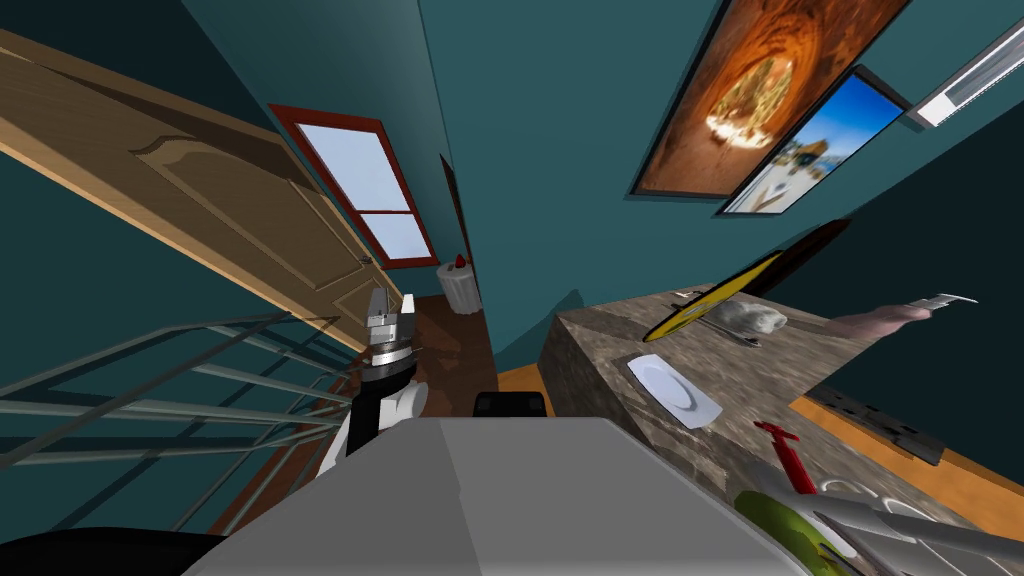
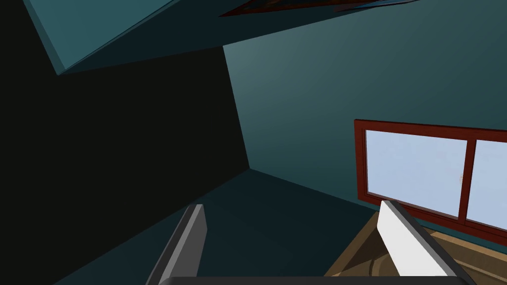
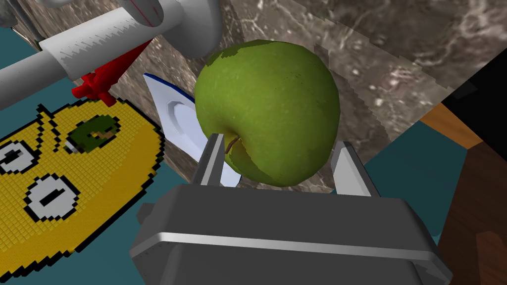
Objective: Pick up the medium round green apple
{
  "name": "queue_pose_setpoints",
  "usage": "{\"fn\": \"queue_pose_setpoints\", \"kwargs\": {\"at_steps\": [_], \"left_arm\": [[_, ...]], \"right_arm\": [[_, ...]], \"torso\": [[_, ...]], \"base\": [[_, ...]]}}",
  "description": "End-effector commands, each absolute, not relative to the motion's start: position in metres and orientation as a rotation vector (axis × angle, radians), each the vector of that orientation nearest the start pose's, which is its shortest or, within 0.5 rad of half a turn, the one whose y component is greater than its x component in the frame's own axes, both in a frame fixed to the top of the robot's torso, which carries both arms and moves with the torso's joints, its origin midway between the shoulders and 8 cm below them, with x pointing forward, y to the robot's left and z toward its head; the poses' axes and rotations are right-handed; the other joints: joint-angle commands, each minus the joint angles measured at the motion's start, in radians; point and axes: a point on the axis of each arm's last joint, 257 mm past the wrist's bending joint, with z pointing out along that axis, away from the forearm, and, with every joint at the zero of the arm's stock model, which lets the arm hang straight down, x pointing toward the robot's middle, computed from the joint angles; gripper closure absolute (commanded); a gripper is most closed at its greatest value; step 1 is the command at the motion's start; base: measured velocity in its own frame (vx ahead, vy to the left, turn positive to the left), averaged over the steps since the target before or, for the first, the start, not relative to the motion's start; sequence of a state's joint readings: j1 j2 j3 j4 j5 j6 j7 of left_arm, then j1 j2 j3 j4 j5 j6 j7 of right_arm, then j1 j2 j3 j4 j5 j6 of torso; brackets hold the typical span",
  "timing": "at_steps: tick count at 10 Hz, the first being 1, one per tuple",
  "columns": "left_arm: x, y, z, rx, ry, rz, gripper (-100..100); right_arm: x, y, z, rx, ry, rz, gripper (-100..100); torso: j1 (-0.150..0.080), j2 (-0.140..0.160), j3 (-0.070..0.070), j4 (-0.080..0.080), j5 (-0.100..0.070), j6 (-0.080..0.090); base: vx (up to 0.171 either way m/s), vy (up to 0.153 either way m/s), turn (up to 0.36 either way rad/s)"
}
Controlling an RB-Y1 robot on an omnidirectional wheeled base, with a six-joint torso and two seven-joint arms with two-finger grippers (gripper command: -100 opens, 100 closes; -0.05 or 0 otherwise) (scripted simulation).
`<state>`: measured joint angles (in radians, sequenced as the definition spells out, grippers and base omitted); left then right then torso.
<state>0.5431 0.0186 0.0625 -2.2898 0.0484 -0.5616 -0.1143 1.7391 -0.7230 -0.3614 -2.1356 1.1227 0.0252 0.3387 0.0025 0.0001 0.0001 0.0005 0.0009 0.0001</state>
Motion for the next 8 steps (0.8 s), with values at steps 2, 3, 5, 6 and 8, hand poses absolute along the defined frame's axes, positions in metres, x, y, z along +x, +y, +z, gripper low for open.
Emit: {"fn": "queue_pose_setpoints", "kwargs": {"at_steps": [2,3,5,6,8], "left_arm": [[0.323,0.305,0.029,-0.595,0.601,-1.156,0],[0.323,0.305,0.029,-0.595,0.601,-1.156,0],[0.323,0.305,0.029,-0.595,0.601,-1.156,0],[0.323,0.305,0.029,-0.595,0.601,-1.155,0],[0.323,0.305,0.029,-0.595,0.601,-1.156,0]], "right_arm": [[-0.039,-0.538,-0.282,-0.606,2.585,-0.738,100],[-0.039,-0.538,-0.282,-0.606,2.585,-0.739,100],[-0.037,-0.535,-0.275,-0.62,2.58,-0.738,100],[-0.035,-0.532,-0.271,-0.626,2.579,-0.737,100],[-0.035,-0.531,-0.269,-0.631,2.579,-0.735,100]], "torso": [[0.0,0.0,0.0,0.0,0.0,0.0],[0.0,0.0,0.0,0.0,0.0,0.0],[0.0,0.0,0.0,0.0,0.0,0.0],[0.001,0.001,0.0,0.0,0.001,0.001],[0.001,0.001,0.001,0.0,0.001,0.0]], "base": [[0.0,0.0,0.0],[0.0,0.0,0.0],[-0.004,-0.002,-0.038],[-0.015,-0.002,-0.081],[-0.011,0.001,-0.035]]}}
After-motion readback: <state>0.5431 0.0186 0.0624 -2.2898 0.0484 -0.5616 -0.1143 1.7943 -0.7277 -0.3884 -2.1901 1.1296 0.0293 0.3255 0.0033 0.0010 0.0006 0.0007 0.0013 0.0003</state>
